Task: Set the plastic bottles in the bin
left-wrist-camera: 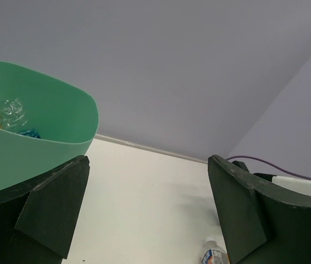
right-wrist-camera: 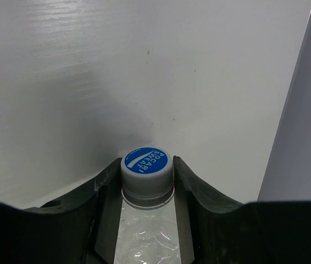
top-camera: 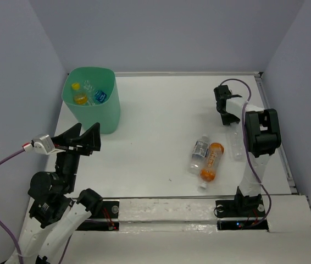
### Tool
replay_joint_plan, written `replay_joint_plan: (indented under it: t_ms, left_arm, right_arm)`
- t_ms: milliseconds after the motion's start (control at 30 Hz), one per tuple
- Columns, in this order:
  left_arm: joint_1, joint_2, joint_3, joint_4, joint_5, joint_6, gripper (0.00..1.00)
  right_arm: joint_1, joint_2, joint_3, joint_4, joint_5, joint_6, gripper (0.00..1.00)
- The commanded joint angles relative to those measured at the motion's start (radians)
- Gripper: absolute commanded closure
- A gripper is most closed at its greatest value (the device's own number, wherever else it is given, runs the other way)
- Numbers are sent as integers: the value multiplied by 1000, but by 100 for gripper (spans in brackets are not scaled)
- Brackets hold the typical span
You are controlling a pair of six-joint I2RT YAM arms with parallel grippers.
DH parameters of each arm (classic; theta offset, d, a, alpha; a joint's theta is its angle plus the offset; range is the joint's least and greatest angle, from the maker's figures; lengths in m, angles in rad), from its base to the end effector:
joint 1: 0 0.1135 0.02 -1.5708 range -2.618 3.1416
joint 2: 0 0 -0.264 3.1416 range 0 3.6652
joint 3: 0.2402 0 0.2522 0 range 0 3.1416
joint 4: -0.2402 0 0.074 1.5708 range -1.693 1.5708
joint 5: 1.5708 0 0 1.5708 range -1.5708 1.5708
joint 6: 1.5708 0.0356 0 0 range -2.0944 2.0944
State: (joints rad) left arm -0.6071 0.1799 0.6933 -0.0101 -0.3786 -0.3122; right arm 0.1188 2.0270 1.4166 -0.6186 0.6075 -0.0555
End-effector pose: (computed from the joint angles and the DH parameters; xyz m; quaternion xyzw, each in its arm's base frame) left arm 0.0387 -0.0109 0.3850 -0.0868 0.5181 -0.2893 0.8002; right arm 0.4056 0.0279 0.1620 -0.0312 0.9412 -0.2895 0.1715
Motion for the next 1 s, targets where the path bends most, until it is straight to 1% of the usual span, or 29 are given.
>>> replay_joint_plan:
  t_ms: [0, 100, 133, 200, 233, 333, 367, 400, 467, 567, 600, 733, 767, 833, 867, 900, 967]
  left_arm:
    - [-2, 30, 6, 36, -17, 21, 1]
    - [-2, 46, 6, 35, -17, 24, 1]
    - [0, 49, 6, 35, -16, 24, 1]
    - [3, 59, 6, 35, -16, 24, 1]
    - [6, 62, 8, 35, -16, 24, 1]
    - [12, 72, 6, 35, -10, 22, 1]
    - [13, 73, 6, 35, -9, 22, 1]
    - [17, 79, 5, 33, -9, 21, 1]
    - [18, 87, 5, 33, -6, 21, 1]
    - [24, 96, 6, 35, 3, 18, 1]
    - [30, 98, 6, 36, 6, 16, 1]
    - [49, 101, 5, 38, 12, 12, 1]
    - [53, 102, 3, 38, 14, 12, 1]
    - [67, 105, 3, 38, 15, 9, 1]
    - [73, 107, 5, 38, 15, 9, 1]
    - [78, 109, 3, 38, 11, 9, 1]
    - [99, 107, 5, 39, 3, 7, 1]
  right_arm:
    - [-4, -69, -1, 59, 73, 25, 62]
    - [-4, -128, -7, 62, 103, 29, 65]
    - [-4, -172, -10, 65, 95, 31, 68]
    - [-4, -207, -21, 74, 64, 34, 68]
    - [-4, -211, -24, 77, 61, 37, 71]
    - [-4, -194, -31, 88, 48, 49, 76]
    - [-4, -194, -33, 91, 44, 51, 79]
    - [7, -214, -39, 102, 63, 52, 80]
    - [18, -243, -33, 106, 81, 52, 81]
    - [45, -333, -13, 112, 113, 51, 80]
    - [59, -390, -5, 120, 127, 49, 80]
    - [180, -506, 36, 177, 182, -24, 81]
    - [256, -520, 59, 193, 202, -42, 81]
    - [336, -545, 83, 252, 227, -70, 81]
    - [373, -547, 99, 269, 219, -73, 82]
    - [440, -545, 137, 296, 183, -67, 82]
    - [498, -527, 186, 339, 125, -26, 82]
